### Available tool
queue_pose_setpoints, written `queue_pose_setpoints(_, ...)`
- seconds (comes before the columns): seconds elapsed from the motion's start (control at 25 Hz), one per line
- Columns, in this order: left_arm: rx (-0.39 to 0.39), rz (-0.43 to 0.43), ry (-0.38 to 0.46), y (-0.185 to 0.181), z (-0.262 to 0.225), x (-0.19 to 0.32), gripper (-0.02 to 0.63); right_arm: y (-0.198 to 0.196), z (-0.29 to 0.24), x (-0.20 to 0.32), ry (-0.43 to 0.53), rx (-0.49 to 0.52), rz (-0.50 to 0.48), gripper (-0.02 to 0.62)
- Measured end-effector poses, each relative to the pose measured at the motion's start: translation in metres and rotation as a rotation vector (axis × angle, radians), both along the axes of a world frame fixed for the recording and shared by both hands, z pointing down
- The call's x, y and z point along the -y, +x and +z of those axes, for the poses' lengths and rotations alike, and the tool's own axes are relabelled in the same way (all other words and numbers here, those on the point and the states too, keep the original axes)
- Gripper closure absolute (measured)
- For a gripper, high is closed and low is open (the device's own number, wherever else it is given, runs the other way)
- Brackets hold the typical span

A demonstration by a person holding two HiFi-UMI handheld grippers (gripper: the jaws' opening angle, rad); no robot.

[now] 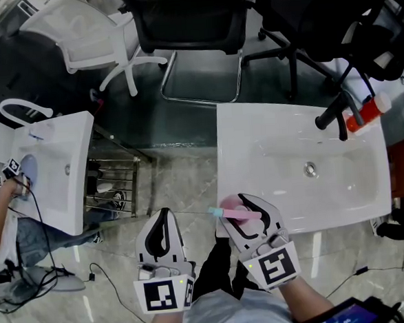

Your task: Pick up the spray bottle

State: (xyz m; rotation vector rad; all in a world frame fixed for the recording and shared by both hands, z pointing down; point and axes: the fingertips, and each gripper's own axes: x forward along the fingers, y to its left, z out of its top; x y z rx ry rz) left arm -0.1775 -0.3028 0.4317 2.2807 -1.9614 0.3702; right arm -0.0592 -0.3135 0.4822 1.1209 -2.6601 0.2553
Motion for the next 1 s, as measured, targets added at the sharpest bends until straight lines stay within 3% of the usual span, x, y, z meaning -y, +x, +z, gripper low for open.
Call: queue_pose_setpoints(1.0, -0.002, 0.01, 0.046, 0.006, -0.022, -0.005, 0.591, 0.008, -0.029, -0.001, 0.064, 0.015, 0.026, 0.403)
